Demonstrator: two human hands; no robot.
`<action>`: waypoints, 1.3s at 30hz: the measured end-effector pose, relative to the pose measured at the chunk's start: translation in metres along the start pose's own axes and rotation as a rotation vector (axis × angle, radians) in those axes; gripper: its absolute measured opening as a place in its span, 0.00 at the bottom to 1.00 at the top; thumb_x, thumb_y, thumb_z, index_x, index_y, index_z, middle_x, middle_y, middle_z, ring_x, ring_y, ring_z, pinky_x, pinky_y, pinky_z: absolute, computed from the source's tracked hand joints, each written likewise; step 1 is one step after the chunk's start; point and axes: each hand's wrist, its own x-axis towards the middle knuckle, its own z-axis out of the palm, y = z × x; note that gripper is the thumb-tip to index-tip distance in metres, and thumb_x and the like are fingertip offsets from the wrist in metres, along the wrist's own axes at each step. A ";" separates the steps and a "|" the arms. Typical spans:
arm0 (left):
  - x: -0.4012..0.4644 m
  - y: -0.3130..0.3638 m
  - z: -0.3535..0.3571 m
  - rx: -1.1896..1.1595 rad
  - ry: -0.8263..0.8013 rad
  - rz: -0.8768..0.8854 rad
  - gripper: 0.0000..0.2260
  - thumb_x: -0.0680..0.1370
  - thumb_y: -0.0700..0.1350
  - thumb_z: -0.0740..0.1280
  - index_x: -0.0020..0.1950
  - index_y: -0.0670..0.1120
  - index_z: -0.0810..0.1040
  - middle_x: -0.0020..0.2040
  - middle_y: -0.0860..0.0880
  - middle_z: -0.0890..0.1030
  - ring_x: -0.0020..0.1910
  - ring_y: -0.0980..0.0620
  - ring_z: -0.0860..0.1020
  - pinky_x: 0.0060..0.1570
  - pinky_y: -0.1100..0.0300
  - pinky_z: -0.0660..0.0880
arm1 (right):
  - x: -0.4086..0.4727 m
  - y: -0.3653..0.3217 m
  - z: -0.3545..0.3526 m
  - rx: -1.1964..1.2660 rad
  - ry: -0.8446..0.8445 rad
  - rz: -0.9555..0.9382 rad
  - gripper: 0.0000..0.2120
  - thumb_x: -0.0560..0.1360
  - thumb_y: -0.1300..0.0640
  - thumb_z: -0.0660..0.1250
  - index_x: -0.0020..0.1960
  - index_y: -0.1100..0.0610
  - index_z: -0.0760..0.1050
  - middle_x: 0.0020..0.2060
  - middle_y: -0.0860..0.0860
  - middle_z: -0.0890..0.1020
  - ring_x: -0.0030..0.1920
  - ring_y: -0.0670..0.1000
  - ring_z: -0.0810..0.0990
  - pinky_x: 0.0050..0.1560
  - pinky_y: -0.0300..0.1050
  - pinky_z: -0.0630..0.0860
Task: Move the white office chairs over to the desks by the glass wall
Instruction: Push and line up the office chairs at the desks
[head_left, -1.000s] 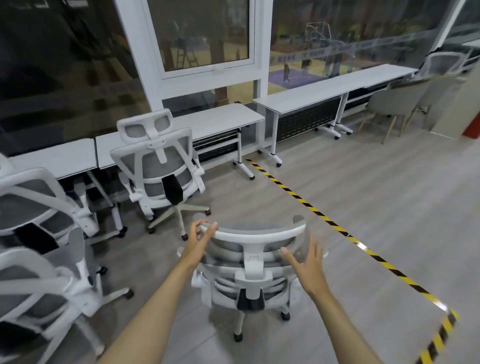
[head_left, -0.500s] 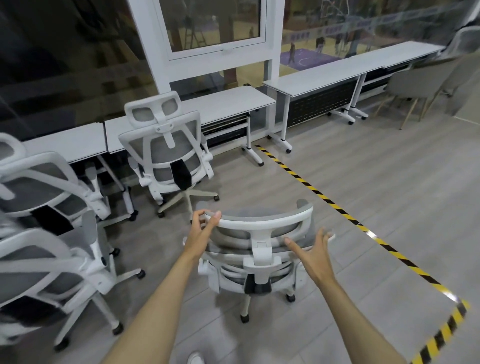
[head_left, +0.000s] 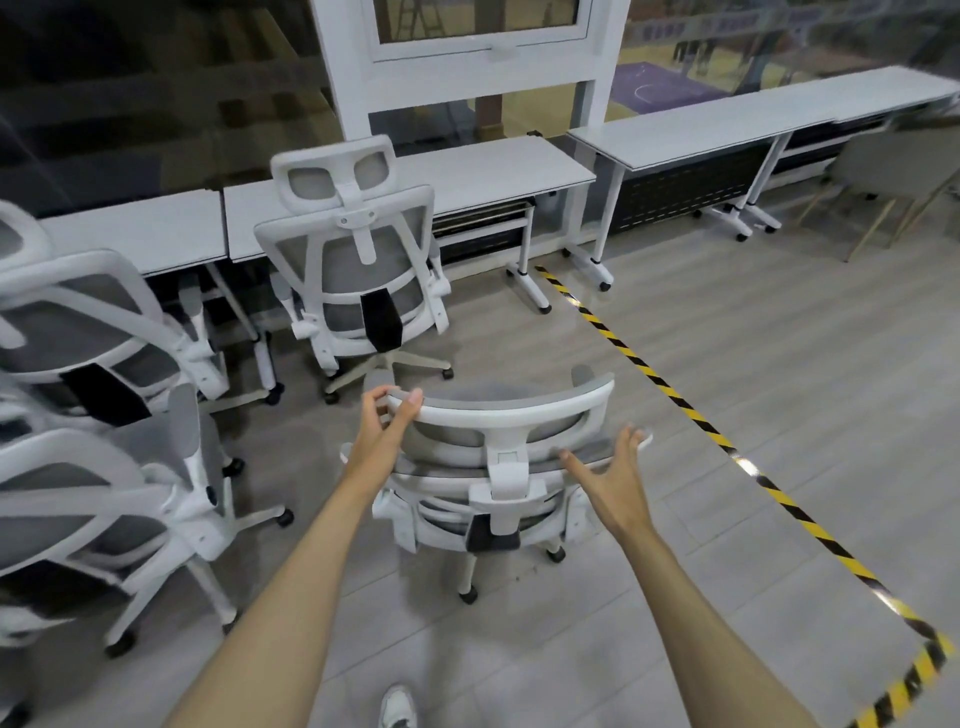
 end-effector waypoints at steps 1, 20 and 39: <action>0.007 0.000 -0.006 0.001 0.025 -0.005 0.21 0.78 0.64 0.66 0.66 0.57 0.67 0.60 0.58 0.74 0.58 0.61 0.73 0.49 0.66 0.67 | 0.008 -0.004 0.011 -0.009 0.000 -0.006 0.61 0.68 0.29 0.72 0.82 0.50 0.35 0.82 0.44 0.37 0.80 0.45 0.45 0.78 0.52 0.53; 0.130 -0.061 -0.110 0.561 0.328 0.102 0.55 0.60 0.78 0.71 0.79 0.56 0.55 0.77 0.51 0.65 0.79 0.45 0.55 0.78 0.37 0.42 | 0.188 -0.079 0.107 -0.003 -0.157 -0.056 0.47 0.68 0.34 0.76 0.80 0.46 0.57 0.79 0.48 0.55 0.78 0.48 0.57 0.73 0.47 0.61; 0.112 -0.053 -0.073 0.572 0.278 -0.121 0.58 0.54 0.80 0.72 0.78 0.64 0.50 0.76 0.53 0.66 0.77 0.41 0.55 0.76 0.40 0.56 | 0.218 -0.068 0.069 0.022 -0.254 -0.101 0.37 0.68 0.38 0.78 0.70 0.47 0.66 0.73 0.46 0.60 0.72 0.51 0.66 0.69 0.49 0.69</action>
